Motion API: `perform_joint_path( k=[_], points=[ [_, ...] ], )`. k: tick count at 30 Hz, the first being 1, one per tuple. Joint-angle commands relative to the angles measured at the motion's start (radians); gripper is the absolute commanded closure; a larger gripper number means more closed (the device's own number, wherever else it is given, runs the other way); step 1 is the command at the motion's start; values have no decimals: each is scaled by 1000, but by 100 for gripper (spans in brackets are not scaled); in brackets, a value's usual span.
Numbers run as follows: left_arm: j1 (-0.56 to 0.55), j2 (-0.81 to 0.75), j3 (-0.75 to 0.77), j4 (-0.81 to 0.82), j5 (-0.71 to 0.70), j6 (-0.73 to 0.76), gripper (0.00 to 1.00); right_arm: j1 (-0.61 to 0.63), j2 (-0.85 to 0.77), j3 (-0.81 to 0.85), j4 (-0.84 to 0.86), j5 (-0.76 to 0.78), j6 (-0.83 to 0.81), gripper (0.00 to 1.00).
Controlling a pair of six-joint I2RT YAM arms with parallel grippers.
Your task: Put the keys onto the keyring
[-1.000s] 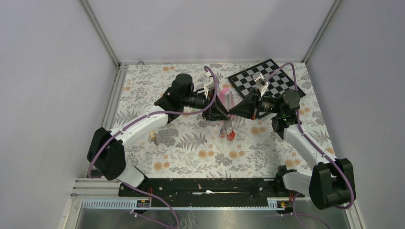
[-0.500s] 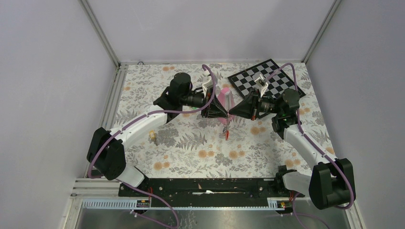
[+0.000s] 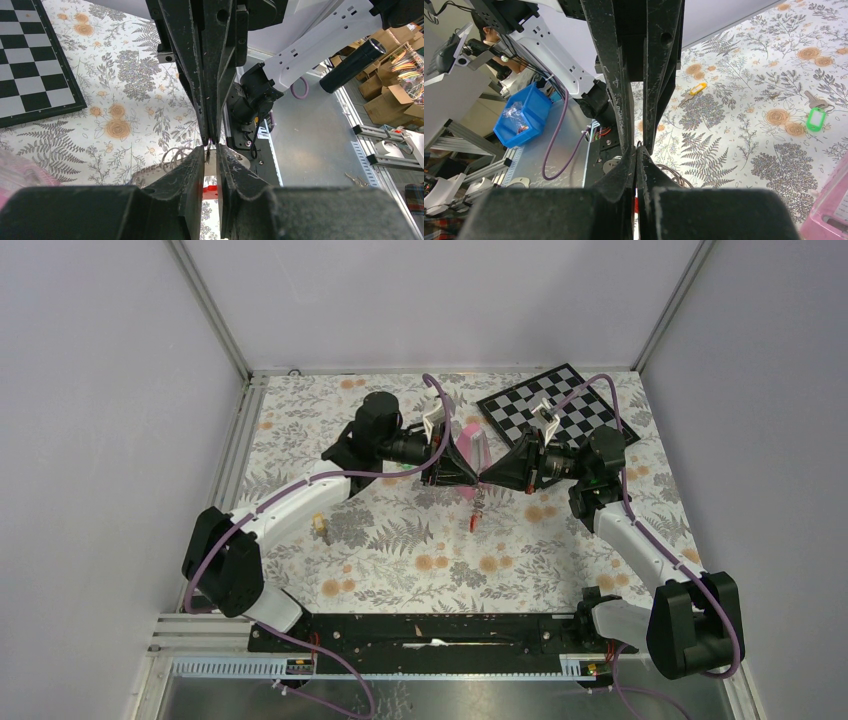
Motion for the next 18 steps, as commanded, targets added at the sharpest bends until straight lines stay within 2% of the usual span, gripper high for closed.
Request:
perform_joint_path(
  k=[1,18],
  points=[
    [-9,1,4,64,41,-4,81,-6,-21,10,35,-7,-15,100],
    [-13,-8,-29,62,52,20,83,-11,-19,15,41,-4,-3,100]
  ],
)
